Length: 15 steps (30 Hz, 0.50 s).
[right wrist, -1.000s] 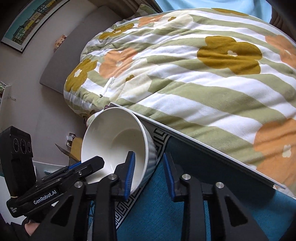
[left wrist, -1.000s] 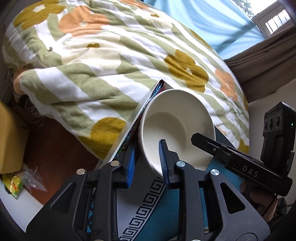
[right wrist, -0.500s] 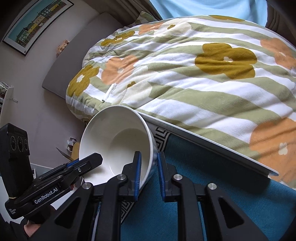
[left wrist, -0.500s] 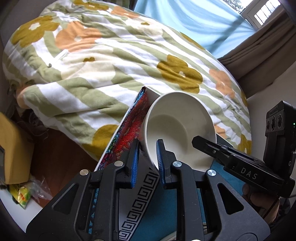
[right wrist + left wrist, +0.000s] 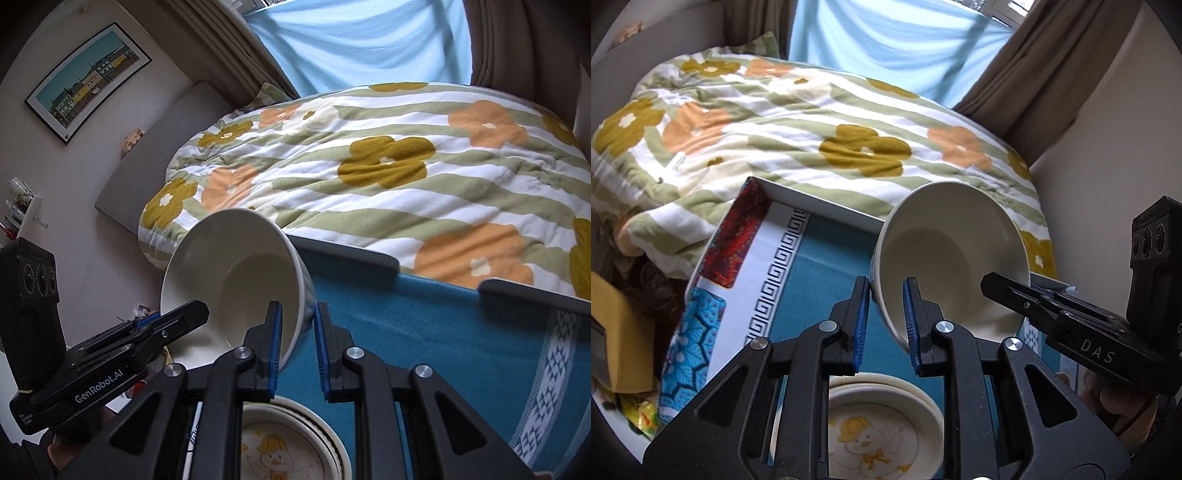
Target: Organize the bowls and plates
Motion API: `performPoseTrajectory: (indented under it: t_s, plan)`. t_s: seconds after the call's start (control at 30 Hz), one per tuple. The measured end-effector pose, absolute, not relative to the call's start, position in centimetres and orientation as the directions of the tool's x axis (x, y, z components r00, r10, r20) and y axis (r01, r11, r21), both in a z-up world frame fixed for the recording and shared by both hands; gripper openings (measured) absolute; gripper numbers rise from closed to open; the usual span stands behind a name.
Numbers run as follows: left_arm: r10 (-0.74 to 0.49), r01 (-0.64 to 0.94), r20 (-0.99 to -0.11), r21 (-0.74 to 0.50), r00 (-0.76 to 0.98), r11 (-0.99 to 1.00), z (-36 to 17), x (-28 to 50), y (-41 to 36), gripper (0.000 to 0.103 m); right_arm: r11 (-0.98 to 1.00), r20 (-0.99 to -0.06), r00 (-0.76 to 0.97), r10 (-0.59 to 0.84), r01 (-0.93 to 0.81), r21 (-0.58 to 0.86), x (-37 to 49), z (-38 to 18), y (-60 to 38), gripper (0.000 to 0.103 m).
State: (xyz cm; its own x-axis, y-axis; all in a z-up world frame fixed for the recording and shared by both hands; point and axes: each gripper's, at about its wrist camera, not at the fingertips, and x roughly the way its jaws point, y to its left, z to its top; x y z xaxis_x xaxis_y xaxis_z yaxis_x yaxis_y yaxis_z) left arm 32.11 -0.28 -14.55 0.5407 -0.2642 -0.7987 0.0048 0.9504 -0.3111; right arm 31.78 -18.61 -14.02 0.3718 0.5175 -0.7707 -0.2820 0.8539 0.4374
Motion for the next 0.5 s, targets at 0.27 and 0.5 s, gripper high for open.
performPoseTrajectory:
  t_s: [0.27, 0.5]
  plan:
    - [-0.343, 0.107, -0.793, -0.336, 0.503, 0.936, -13.5, 25.0, -11.0, 0.016, 0.888, -0.772, 0.442, 0.457, -0.190, 0.418, 23.9, -12.3, -29.4, 0.016]
    - [-0.390, 0.164, -0.823, -0.353, 0.413, 0.921, -15.3, 20.1, -18.7, 0.016, 0.908, -0.797, 0.446, 0.408, -0.103, 0.407, 18.3, -13.4, -36.7, 0.016]
